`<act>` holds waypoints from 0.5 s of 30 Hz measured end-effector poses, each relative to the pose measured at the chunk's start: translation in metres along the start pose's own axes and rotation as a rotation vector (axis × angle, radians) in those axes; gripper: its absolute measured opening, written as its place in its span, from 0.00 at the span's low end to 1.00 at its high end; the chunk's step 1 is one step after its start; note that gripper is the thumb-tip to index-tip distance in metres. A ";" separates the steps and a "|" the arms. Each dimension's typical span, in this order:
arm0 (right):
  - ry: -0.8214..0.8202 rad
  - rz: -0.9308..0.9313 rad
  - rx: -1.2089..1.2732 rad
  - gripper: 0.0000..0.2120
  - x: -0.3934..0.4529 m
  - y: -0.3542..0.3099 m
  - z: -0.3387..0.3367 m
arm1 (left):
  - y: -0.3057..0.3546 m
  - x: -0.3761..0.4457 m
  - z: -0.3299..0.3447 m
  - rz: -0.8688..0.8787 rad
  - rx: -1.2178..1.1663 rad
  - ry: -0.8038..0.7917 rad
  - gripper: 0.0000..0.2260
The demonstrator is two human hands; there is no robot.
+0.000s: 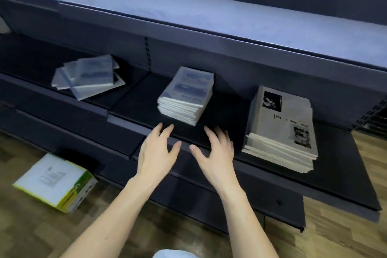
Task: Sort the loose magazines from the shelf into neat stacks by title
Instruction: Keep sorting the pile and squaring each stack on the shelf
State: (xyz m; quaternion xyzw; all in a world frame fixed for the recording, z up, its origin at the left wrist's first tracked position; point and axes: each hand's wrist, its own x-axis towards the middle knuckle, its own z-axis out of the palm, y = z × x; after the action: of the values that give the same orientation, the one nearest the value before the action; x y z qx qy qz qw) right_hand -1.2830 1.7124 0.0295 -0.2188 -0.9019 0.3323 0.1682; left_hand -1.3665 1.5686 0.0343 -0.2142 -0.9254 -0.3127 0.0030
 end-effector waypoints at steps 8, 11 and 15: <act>-0.134 -0.032 0.126 0.31 0.013 -0.083 0.077 | -0.098 0.009 -0.066 -0.161 -0.005 0.071 0.24; -0.176 -0.035 0.153 0.31 0.014 -0.112 0.107 | -0.134 0.014 -0.089 -0.215 -0.031 0.076 0.24; -0.196 -0.042 0.155 0.30 0.019 -0.153 0.145 | -0.180 0.020 -0.117 -0.234 -0.046 0.099 0.24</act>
State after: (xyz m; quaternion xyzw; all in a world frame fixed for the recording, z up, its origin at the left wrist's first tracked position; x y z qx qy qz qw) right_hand -1.4076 1.5416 0.0304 -0.1527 -0.8899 0.4175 0.1025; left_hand -1.4715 1.3804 0.0270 -0.0893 -0.9353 -0.3424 0.0074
